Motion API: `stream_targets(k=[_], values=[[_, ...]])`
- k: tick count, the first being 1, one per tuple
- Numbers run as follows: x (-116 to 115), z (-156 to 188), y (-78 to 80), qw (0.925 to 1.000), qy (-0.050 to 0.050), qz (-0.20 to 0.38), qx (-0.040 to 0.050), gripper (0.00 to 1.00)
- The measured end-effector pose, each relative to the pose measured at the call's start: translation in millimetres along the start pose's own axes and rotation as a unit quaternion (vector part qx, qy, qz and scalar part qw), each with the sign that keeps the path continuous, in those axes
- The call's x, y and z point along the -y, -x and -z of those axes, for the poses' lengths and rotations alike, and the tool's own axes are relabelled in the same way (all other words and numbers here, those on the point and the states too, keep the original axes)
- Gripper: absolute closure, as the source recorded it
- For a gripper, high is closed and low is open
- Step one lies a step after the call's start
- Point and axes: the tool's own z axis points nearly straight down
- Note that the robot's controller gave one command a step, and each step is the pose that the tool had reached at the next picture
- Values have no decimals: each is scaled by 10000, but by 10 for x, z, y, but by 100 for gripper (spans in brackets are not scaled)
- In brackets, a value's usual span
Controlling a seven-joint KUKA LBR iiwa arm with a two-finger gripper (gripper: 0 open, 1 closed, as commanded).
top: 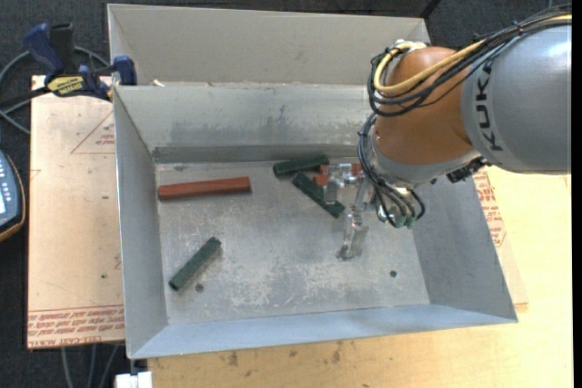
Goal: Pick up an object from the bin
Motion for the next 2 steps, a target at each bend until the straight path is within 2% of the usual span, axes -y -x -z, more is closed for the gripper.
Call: stream_targets(k=[1,2], values=[[619,225,608,9938,-22,1106,69,0],[414,-755,759,9995,8,330,32,0]])
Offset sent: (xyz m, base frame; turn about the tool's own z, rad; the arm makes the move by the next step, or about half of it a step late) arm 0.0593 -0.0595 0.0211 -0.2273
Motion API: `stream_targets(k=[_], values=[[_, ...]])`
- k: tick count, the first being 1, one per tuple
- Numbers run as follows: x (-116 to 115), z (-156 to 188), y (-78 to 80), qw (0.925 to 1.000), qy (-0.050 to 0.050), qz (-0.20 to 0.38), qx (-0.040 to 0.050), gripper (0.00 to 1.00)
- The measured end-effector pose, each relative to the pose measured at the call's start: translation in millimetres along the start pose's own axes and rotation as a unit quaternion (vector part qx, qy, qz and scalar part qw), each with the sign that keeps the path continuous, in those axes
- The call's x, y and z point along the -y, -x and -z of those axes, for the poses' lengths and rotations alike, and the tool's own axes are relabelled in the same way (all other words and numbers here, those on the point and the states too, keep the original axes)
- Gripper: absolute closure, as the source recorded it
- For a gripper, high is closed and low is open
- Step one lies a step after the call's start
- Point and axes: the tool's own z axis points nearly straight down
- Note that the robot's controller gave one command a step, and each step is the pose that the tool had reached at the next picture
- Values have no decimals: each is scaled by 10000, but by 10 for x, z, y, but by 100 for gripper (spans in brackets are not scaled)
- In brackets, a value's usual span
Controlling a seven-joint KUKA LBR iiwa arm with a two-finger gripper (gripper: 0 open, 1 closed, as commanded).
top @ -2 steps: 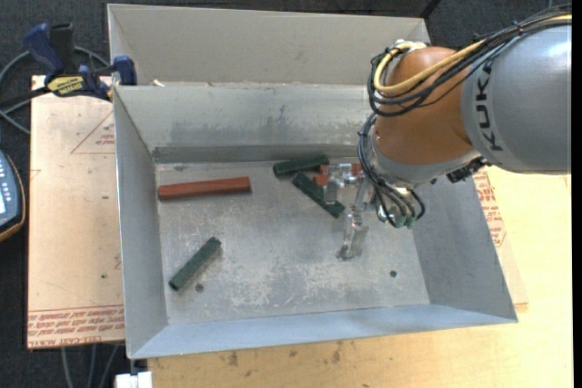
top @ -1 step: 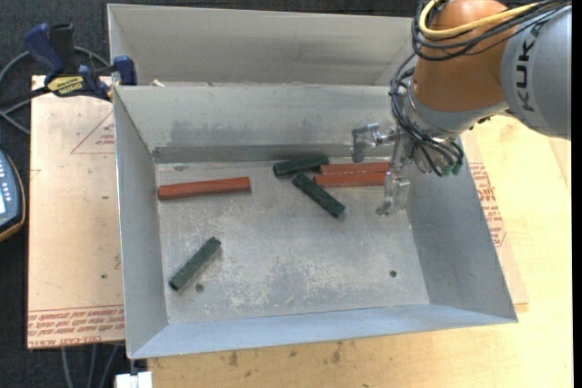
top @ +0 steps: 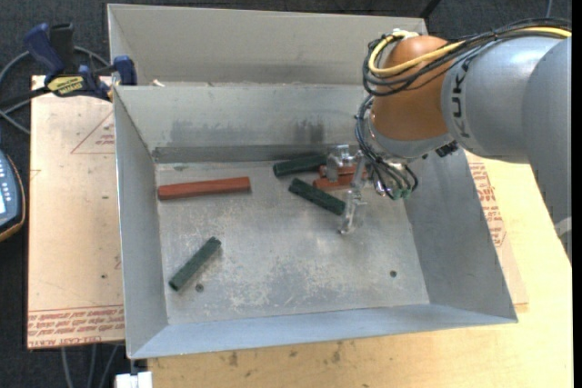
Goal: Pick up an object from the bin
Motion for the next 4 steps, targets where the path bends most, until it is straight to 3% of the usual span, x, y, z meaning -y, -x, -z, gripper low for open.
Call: stream_targets(k=[1,2,3,4], values=[[11,60,28,10000,-8,-5,42,100],[-273,1293,-16,10000,-9,12,68,100],[-266,1238,-34,10000,-8,4,22,0],[-614,619,235,9966,-1,-821,-2,0]])
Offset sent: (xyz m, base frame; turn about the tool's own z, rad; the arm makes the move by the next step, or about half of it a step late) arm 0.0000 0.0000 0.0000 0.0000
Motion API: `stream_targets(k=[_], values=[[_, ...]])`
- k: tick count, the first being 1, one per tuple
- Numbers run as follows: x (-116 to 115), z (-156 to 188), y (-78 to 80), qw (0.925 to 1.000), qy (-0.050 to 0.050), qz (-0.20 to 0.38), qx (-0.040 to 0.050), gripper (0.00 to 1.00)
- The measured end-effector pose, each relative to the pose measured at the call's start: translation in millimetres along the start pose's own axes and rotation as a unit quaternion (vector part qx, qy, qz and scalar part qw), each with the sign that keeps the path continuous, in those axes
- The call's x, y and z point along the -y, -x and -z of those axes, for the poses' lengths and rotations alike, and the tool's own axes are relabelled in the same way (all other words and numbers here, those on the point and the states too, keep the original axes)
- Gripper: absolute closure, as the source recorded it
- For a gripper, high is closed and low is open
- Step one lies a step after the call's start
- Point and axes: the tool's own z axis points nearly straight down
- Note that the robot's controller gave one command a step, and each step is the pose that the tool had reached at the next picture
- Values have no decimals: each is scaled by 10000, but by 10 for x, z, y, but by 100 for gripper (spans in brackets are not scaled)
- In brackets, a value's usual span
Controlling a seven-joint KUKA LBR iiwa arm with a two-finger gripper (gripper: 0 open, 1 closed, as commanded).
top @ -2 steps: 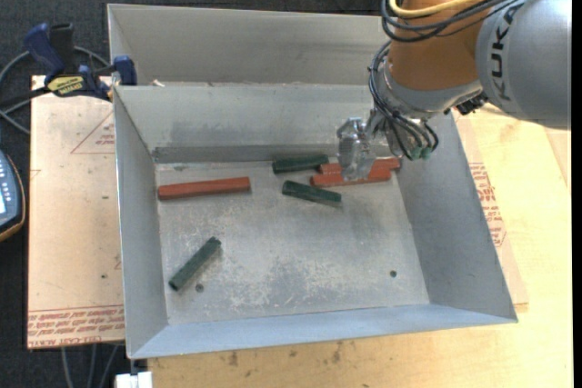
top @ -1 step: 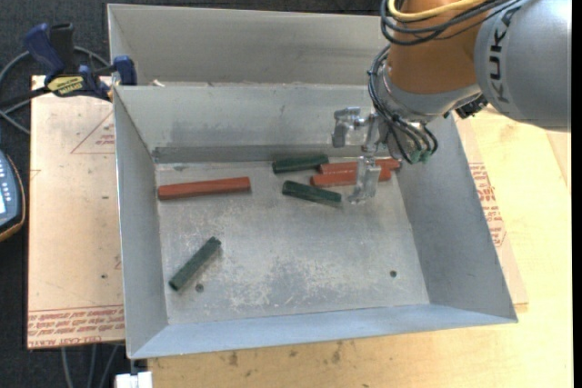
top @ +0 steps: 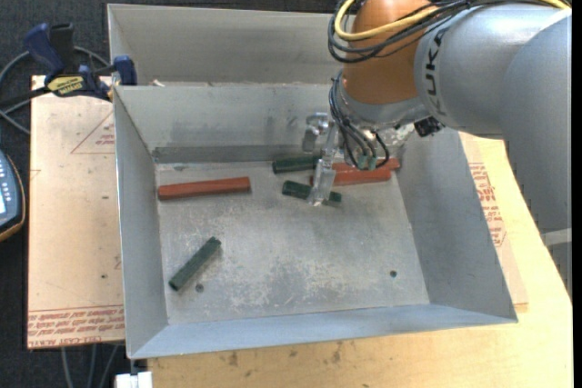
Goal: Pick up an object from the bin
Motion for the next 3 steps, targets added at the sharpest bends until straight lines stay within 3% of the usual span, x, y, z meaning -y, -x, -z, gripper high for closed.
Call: stream_targets(k=[1,2,3], values=[[117,-596,-20,9934,-8,-1143,3,0],[108,-566,-3,9935,-1,-1138,26,100],[106,-575,-11,9935,-3,-1135,13,0]])
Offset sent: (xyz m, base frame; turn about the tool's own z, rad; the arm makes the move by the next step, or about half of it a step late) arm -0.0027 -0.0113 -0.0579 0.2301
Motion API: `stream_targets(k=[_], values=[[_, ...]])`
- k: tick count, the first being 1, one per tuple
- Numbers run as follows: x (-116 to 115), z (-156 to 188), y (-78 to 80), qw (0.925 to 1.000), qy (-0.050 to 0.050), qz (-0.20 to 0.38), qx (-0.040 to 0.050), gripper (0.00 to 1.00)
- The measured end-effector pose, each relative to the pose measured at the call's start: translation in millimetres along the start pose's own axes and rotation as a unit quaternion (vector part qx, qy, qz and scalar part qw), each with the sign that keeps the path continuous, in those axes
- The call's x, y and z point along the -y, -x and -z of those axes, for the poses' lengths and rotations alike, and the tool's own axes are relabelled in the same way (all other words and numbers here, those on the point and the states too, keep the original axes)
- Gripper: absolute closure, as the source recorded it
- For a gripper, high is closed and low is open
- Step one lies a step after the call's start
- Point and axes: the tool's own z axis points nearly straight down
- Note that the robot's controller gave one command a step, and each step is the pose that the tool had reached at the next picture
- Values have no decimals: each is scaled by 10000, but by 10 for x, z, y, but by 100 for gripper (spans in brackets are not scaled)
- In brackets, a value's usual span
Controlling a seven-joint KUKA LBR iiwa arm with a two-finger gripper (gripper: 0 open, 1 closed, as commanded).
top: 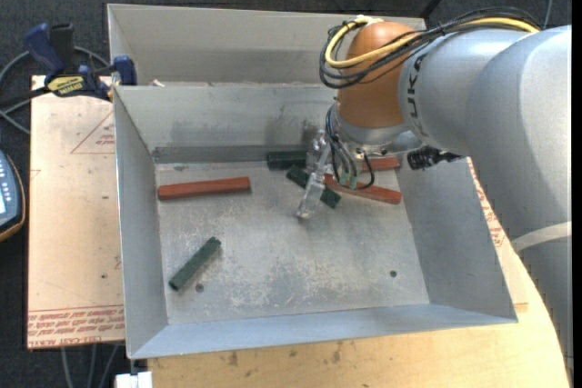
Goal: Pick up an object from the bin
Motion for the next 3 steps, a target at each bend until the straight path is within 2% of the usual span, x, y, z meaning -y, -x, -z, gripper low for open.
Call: stream_targets(k=[1,2,3], values=[[0,2,5,10000,-2,-2,6,100],[-927,434,-207,10000,31,31,26,100],[-866,408,-194,10000,2,-5,10,0]])
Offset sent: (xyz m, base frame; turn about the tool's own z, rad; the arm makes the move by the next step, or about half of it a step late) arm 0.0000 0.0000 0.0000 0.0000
